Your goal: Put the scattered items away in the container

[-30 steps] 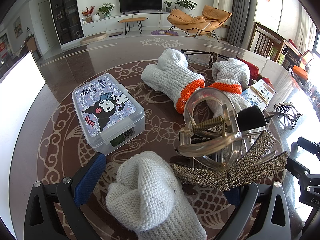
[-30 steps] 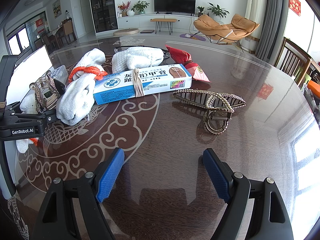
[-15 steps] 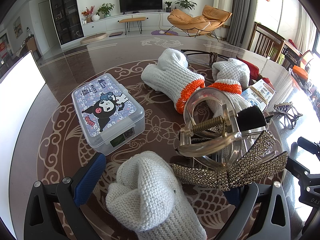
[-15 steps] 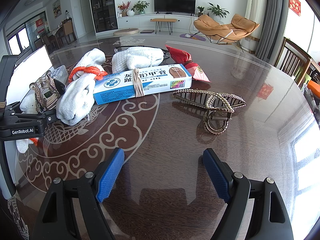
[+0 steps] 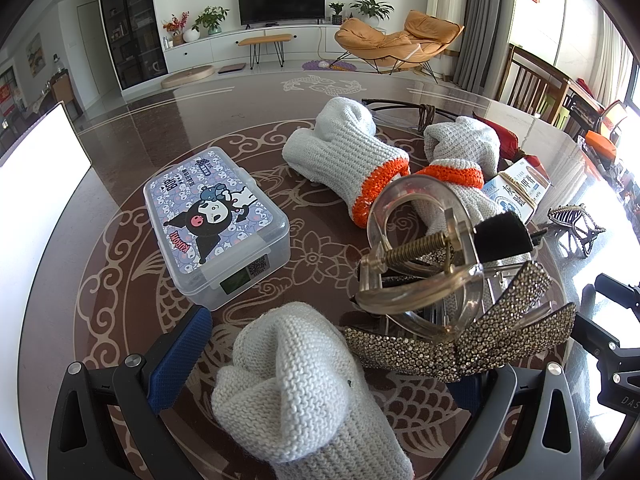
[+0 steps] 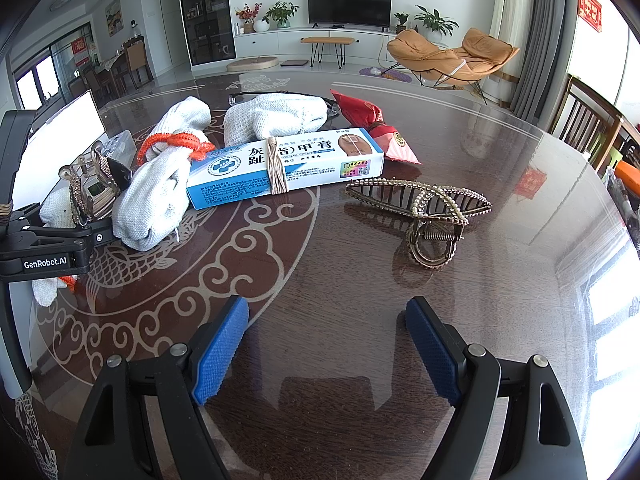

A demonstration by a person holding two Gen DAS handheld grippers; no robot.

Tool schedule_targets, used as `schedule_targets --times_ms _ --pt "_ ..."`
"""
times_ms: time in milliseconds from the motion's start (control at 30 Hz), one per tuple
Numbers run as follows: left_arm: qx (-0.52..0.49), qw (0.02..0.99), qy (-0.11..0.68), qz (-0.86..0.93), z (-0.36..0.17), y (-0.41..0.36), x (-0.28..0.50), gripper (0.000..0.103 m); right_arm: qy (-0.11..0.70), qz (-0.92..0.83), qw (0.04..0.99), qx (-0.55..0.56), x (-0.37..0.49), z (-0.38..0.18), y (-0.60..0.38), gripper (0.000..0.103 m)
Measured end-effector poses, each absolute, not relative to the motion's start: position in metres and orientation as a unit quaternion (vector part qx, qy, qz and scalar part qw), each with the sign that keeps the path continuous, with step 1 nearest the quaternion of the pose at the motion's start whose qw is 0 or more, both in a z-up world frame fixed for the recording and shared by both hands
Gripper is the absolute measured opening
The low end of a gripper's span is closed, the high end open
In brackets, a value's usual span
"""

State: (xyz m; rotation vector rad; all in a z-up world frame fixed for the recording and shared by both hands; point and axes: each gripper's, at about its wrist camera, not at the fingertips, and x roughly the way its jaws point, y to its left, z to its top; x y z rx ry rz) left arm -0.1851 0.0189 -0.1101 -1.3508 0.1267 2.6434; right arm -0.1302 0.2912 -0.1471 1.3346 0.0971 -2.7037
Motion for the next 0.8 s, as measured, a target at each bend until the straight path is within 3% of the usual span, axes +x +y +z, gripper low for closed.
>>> schedule_targets --times_ms 800 --pt "-0.453 0.085 0.043 0.886 -0.11 0.0188 -0.1851 0.103 0.032 -0.894 0.063 0.442 -0.1302 -0.1468 0.2914 0.082"
